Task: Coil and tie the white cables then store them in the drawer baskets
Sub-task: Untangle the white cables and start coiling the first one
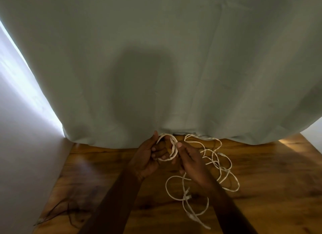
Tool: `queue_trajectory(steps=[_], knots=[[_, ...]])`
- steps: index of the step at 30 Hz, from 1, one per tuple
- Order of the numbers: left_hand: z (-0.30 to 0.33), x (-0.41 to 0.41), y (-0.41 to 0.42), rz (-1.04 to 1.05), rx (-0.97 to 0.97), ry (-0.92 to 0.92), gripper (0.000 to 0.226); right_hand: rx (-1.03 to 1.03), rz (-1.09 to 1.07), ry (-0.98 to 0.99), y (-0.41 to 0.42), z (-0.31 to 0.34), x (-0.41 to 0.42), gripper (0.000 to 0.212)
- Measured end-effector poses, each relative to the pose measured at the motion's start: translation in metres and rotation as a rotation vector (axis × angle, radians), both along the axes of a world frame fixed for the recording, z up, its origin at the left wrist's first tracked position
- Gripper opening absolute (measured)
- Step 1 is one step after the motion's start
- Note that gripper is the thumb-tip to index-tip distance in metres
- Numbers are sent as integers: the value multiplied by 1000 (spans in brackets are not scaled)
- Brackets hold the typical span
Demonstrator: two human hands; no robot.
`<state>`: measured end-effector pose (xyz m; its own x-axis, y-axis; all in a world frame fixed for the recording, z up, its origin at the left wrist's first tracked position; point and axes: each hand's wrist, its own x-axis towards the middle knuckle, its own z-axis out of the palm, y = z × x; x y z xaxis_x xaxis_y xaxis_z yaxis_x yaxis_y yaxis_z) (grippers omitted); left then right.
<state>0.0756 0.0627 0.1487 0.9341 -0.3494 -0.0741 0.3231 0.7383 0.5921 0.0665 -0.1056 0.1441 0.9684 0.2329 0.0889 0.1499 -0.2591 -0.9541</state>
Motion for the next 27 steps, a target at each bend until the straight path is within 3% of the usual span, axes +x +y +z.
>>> queue_trajectory(steps=[5, 8, 10, 15, 24, 27], knots=[[23, 4, -1, 53, -71, -37, 48, 129, -93, -13, -2, -6, 2, 25], [37, 10, -5, 53, -76, -72, 46, 246, -169, 86, 0, 3, 5, 32], [44, 17, -6, 84, -63, -86, 44, 218, -205, 178, 2, 10, 9, 39], [57, 38, -6, 198, -26, -123, 41, -153, -60, 335, 4, 15, 12, 31], [45, 54, -11, 389, 53, -117, 40, -706, 271, 16, 8, 24, 10, 22], [43, 58, -10, 454, 100, -127, 33, -813, 354, -91, 10, 28, 5, 48]])
